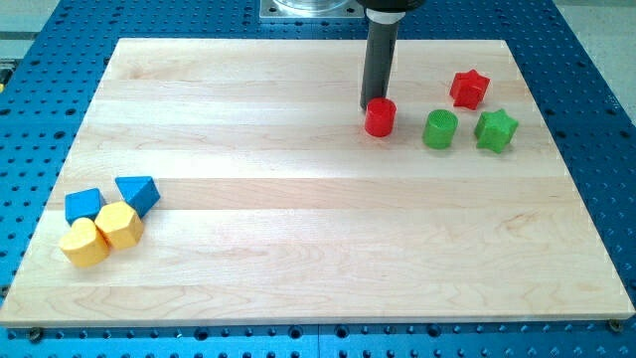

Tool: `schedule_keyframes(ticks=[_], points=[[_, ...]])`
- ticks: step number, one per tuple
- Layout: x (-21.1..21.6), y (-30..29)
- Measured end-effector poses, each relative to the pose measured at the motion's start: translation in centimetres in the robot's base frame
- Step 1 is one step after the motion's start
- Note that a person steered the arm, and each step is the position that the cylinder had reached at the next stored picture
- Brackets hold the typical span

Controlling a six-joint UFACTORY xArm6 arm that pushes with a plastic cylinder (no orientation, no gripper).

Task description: Keep red blocks vertical to each other

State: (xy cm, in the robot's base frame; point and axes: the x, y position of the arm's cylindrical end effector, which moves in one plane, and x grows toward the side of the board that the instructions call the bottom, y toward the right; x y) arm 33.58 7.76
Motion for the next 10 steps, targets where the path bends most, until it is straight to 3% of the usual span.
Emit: schedule_keyframes(ticks=[2,4,5,6,7,8,10], points=[[3.0,-0.1],[-5.7,-4.8],[-1.9,-14.1],[8.6,-16.7],[14.6,-11.8],[13.5,-7.5],[10.1,-4.7]])
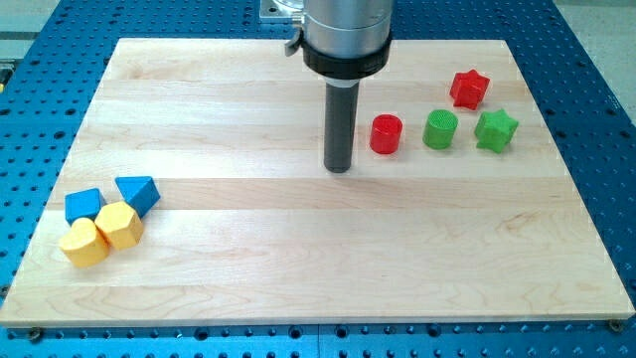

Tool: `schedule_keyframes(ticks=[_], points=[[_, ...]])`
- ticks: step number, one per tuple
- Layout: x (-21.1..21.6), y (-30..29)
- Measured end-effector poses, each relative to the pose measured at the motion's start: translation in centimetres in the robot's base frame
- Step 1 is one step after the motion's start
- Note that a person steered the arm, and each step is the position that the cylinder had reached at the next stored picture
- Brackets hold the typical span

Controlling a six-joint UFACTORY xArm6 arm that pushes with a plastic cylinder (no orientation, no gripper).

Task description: Keep red blocks vertical to each other

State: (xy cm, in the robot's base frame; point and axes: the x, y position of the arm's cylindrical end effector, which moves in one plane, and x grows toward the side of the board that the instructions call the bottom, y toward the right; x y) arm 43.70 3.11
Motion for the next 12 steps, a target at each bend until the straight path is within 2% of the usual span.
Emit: schedule_keyframes(ticks=[2,4,6,7,8,9,10,11,12], points=[[0.7,2.9],[-0.2,2.9],[-1.5,5.5],[-1.9,3.2],[-5.6,0.1],[-12.4,2.0],[-16.4,7.4],[-18.6,15.1],[-16.8,23.4]])
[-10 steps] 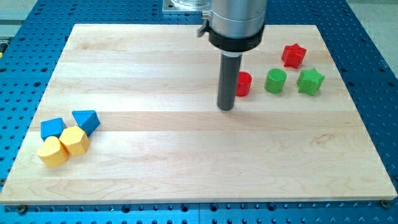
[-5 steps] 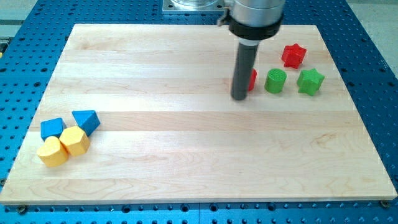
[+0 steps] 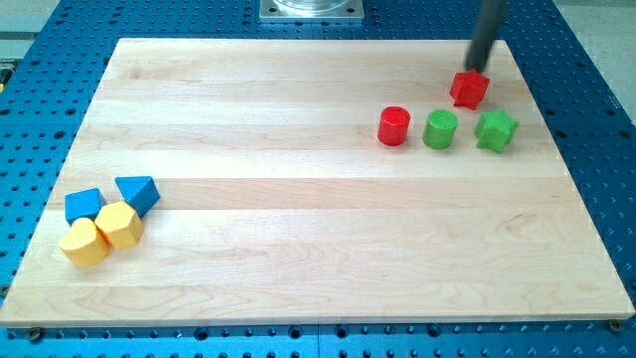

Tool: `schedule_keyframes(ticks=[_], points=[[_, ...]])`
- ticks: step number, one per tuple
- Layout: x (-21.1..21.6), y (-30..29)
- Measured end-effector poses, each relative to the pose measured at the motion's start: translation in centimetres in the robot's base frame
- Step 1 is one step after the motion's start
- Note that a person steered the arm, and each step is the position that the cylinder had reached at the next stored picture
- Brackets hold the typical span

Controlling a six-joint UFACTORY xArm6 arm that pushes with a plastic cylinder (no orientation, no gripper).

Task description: Keep red blocks vertical to each other

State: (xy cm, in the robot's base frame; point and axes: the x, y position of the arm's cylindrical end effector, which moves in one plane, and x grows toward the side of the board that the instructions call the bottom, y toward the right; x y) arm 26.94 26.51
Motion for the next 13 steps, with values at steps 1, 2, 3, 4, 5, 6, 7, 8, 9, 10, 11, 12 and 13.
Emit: schedule_keyframes(ticks=[1,2,3,4,5,6,7,8,9,10,11,12,13], points=[[3.2,0.9],[3.2,0.9],[3.3,0.8],[6.0,-3.0],[6.0,-1.3],[6.0,-0.9],[6.0,-0.9],[6.0,-4.9],[5.5,-4.0],[5.5,-4.1],[5.5,-6.7],[5.5,-7.5],[5.5,-8.4]])
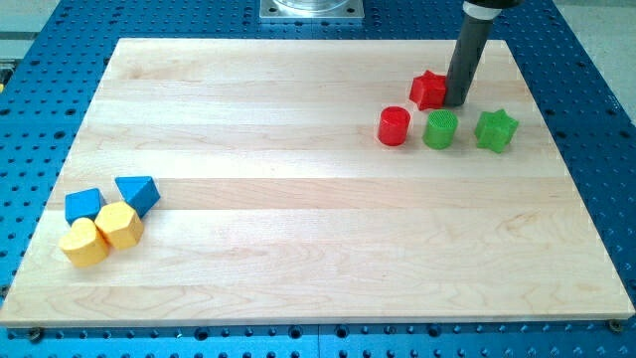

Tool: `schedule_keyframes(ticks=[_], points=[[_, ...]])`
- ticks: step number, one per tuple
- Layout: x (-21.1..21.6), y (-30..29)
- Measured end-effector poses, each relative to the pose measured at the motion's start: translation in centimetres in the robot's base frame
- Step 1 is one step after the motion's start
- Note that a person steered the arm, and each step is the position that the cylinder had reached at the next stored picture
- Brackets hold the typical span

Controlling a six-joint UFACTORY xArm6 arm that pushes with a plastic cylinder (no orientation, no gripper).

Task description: Keep red blocks vertical to each other

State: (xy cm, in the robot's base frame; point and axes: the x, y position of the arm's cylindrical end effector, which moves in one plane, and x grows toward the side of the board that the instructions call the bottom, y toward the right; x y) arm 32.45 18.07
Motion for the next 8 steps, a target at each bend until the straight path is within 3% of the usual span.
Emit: schedule_keyframes(ticks=[2,8], points=[[0.0,-7.3],[1.1,-7.1]])
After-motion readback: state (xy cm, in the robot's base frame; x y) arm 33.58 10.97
